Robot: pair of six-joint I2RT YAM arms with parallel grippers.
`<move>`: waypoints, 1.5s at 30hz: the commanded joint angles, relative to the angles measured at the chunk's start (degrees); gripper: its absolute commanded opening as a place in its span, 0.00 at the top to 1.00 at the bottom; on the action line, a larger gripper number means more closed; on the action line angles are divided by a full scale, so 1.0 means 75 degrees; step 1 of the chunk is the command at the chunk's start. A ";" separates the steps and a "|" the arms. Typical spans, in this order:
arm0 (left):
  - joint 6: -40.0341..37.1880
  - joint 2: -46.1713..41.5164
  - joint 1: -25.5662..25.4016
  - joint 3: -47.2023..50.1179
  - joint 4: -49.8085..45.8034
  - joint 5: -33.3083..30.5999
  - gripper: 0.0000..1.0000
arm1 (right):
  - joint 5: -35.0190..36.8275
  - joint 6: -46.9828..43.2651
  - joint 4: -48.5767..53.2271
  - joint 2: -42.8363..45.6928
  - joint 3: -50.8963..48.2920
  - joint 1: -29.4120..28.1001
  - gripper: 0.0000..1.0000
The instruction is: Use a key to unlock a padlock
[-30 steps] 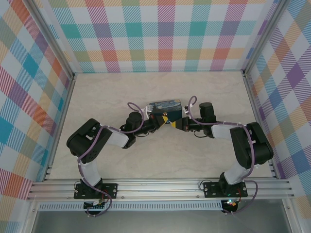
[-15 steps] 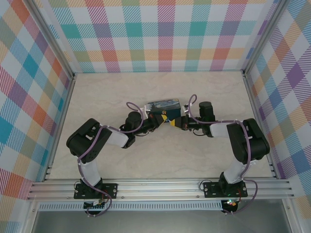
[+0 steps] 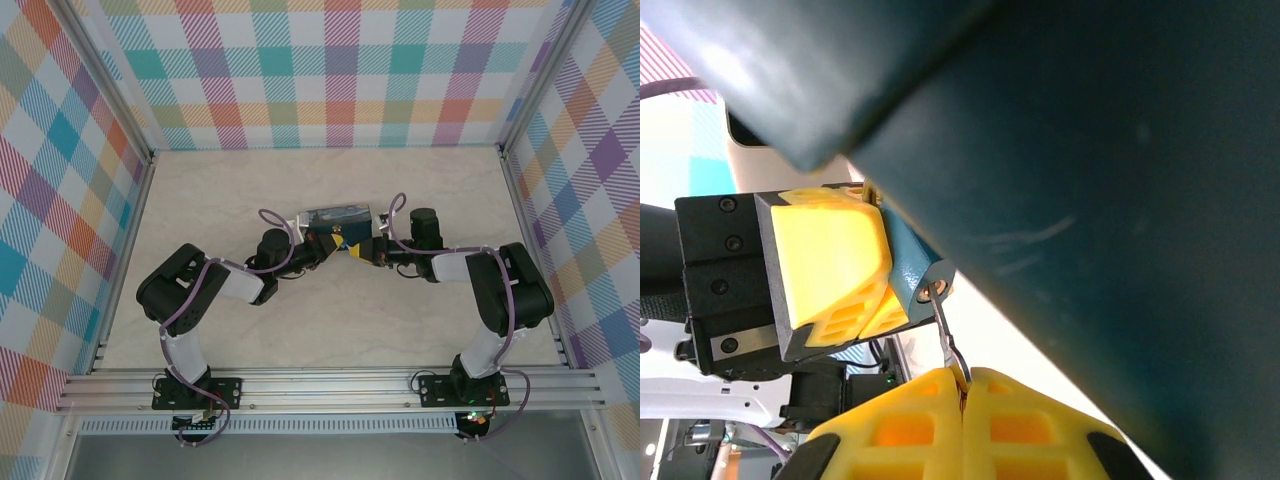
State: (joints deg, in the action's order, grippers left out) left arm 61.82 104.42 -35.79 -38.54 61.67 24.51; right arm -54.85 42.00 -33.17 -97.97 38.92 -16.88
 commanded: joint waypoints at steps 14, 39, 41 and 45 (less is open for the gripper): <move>-0.0671 -0.0403 -0.0308 -0.0179 -0.0336 0.1604 1.00 | 0.0200 -0.0794 -0.0327 0.0048 0.0618 0.0132 0.96; -0.1031 -0.0393 -0.0337 -0.0298 -0.0465 0.2184 1.00 | 0.0863 -0.0719 -0.0602 0.0480 0.0351 -0.0065 0.96; -0.1109 -0.0383 -0.0337 -0.0277 -0.0387 0.2248 1.00 | 0.0672 -0.0497 -0.0583 0.0444 0.0405 -0.0007 0.96; -0.1239 -0.0385 -0.0331 -0.0263 -0.0314 0.2274 1.00 | 0.0532 -0.0124 -0.0532 0.0411 0.0460 0.0060 0.96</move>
State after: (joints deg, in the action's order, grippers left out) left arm 55.29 102.59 -35.31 -40.56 56.69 27.90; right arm -52.23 37.95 -29.52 -94.35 38.35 -16.82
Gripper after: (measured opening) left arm 0.057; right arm 0.057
